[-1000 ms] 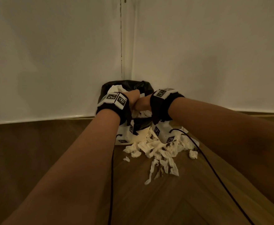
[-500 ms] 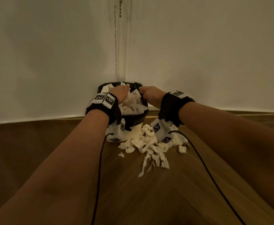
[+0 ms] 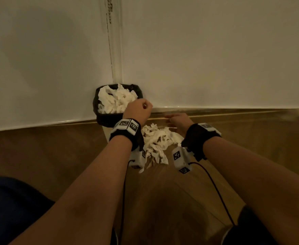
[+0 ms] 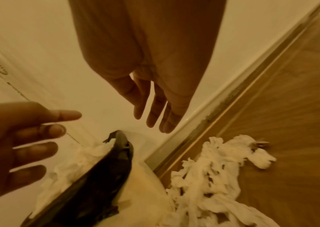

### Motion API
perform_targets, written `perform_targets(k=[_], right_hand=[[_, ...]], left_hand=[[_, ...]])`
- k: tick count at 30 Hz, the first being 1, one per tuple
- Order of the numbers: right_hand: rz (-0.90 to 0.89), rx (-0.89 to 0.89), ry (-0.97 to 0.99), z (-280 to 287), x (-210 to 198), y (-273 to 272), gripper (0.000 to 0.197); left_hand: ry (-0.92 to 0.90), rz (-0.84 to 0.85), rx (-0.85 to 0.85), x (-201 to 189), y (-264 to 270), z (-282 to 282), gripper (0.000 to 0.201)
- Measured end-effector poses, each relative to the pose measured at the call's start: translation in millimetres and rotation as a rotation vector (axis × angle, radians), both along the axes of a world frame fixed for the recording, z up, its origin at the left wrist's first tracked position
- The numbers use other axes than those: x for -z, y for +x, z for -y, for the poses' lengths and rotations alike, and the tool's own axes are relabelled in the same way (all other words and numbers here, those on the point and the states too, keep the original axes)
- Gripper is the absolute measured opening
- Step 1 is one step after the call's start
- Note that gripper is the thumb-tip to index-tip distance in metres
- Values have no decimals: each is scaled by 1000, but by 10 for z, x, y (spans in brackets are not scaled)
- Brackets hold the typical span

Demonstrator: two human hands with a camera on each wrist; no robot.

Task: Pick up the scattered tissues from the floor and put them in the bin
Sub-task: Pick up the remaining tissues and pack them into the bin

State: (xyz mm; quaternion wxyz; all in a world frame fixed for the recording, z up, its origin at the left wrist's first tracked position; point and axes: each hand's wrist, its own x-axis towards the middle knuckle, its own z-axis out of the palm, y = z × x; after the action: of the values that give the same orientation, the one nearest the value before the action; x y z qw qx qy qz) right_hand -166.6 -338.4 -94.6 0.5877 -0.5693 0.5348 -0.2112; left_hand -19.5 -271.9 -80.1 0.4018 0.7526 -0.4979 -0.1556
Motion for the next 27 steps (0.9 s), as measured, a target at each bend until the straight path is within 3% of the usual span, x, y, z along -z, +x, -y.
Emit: perform_targets(k=[7, 13, 21, 25, 27], right_hand=[[-49, 87, 67, -35, 400, -470, 27], [-280, 1, 75, 13, 833, -531, 29], [-500, -160, 67, -1, 1316, -422, 32], [-583, -208, 61, 59, 1436, -402, 35], [-674, -292, -17, 98, 1495, -384, 36]], left_hand=[[349, -91, 91, 794, -279, -114, 11], [638, 0, 60, 1511, -343, -238, 21], [775, -48, -39, 1949, -408, -120, 82], [799, -20, -80, 2095, -485, -17, 94], [765, -2, -74, 2166, -528, 15, 89]])
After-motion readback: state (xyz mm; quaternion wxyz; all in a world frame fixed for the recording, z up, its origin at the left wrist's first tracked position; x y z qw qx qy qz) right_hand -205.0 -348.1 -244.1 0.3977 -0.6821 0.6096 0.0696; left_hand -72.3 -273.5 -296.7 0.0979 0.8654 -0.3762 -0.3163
